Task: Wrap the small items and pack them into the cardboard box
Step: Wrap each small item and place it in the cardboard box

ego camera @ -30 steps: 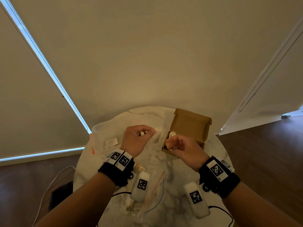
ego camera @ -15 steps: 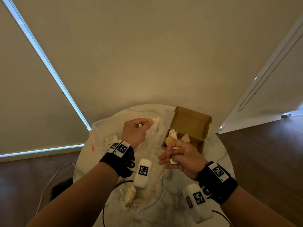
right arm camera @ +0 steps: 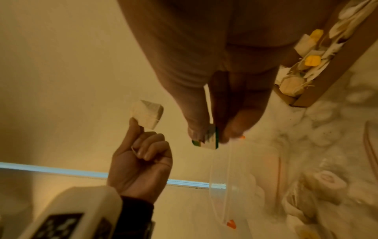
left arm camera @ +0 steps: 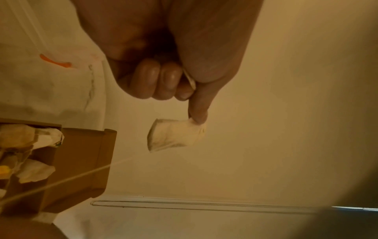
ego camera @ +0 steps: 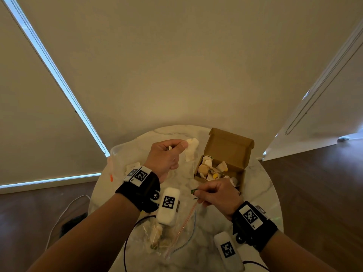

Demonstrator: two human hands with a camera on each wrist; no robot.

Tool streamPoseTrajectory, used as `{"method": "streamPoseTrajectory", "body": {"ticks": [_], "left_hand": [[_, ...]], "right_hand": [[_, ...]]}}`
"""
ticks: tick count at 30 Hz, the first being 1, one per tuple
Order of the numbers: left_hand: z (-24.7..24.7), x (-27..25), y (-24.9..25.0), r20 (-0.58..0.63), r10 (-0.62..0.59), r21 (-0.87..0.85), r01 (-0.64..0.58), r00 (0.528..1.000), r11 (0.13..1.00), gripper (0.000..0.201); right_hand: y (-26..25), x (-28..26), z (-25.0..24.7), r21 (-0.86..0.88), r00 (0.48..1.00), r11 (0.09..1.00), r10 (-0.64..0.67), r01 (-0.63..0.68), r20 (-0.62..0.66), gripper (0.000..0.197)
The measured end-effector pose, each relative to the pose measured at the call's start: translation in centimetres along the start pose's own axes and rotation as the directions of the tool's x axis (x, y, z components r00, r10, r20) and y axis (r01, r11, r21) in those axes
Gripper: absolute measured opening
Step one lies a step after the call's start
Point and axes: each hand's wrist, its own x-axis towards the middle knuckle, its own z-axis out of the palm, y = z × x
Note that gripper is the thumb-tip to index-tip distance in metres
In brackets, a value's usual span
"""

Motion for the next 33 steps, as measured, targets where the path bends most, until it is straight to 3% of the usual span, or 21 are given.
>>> {"method": "streamPoseTrajectory", "body": {"ticks": [4,9,16,20,25,33], "left_hand": [[-0.2,-0.8,0.5,0.097,-0.021,-0.053,0.026,0.995,0.998,0.016],[0.0,-2.2,0.9,0.208,-0.048,-0.085,0.067,0.977,0.994,0.009],[0.1,-2.7,0.9,0.203,-0.031,-0.084,0.049,0.979,0.995,0.011],[0.3,-2.8,1.0,0.223,-0.026,-0.097,0.048,0.974,0.994,0.014],[0.4,-3.2,0.6,0.231,-0.058,-0.144,0.093,0.971,0.985,0.023],[0.3,-4.9,-1.8,0.185,-0.214,-0.127,0.239,0.959,0.963,0.018]], "right_hand": [[0.3,0.5,-0.2,-0.066,0.999,0.997,-0.038,0.037,-0.017,0.004],[-1.1,1.0,-0.2,0.050,0.998,0.999,0.003,-0.005,0.058,0.007],[-1.6,0.6,0.6,0.092,0.990,0.995,0.033,-0.046,0.138,0.019],[-1.5,0.7,0.5,0.095,0.992,0.993,0.056,-0.066,0.109,0.022],[-2.0,1.1,0.4,0.176,0.998,0.983,0.052,-0.058,0.039,0.011],[-5.0,1.9,-0.6,0.230,0.993,0.972,-0.019,0.046,-0.117,0.015]]}}
